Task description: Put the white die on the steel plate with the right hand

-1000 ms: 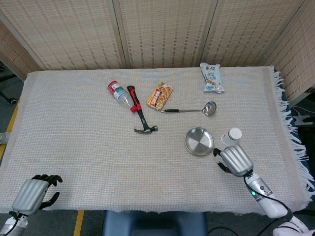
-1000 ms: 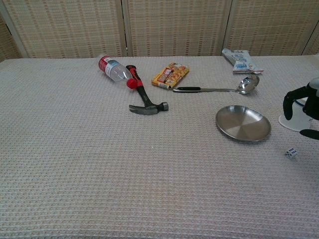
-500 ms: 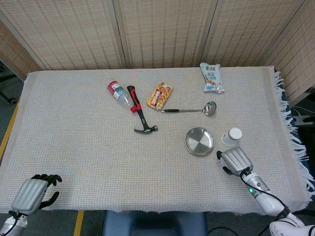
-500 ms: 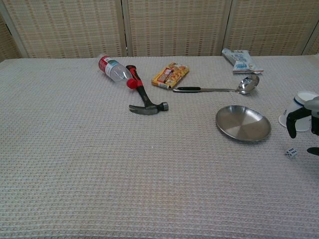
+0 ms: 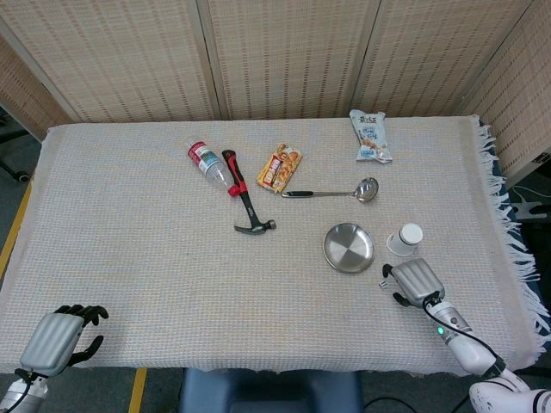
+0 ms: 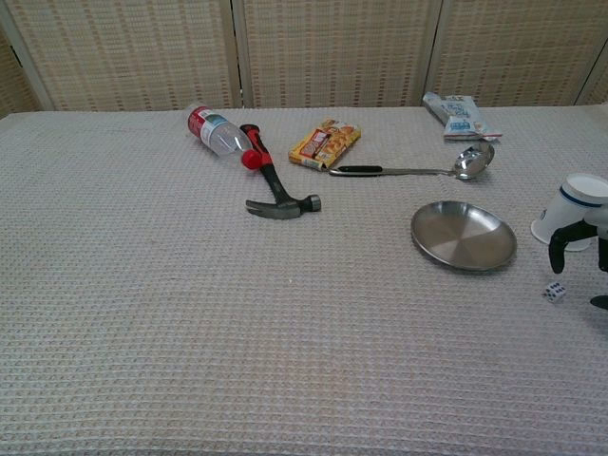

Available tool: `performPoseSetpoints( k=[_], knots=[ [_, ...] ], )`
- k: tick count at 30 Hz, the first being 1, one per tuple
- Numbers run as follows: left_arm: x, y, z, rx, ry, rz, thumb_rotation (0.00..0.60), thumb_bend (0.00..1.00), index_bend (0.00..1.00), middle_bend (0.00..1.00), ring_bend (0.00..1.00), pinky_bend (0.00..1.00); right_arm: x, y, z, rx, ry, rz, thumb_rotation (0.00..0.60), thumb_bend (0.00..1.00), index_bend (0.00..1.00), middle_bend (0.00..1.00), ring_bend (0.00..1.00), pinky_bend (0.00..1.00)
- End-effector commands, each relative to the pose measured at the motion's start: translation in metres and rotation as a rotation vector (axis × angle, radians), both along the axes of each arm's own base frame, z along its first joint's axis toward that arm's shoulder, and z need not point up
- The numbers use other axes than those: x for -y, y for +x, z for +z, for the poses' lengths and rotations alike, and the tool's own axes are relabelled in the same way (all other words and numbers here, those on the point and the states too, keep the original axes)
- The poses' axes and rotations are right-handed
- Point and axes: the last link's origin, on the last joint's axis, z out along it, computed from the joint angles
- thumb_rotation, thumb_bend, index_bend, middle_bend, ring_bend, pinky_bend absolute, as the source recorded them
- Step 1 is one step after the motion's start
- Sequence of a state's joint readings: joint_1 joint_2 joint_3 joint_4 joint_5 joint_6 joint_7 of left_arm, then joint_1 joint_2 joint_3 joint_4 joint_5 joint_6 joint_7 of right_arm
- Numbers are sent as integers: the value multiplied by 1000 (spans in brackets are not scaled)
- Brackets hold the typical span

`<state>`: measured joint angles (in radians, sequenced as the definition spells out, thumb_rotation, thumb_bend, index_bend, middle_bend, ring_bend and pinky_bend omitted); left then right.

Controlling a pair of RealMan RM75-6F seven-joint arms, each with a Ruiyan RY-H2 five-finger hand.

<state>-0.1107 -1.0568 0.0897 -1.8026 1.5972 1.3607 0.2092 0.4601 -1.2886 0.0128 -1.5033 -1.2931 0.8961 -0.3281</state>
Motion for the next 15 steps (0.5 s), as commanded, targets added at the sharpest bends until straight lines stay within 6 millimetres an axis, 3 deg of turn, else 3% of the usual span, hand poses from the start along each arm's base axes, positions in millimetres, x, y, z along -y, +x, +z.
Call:
performPoseSetpoints(
  k=[1,15],
  knots=[
    [0,0,0,0,-1,1,600,337,404,472,414,436,-1,-1,-3,3,9,-1,600,194,407,986,867,1000],
    [0,0,0,1,0,0,600,335,405,473,416,437,4,-3,-8,19,-7,14,600,194,423,986,867,1000]
  ],
)
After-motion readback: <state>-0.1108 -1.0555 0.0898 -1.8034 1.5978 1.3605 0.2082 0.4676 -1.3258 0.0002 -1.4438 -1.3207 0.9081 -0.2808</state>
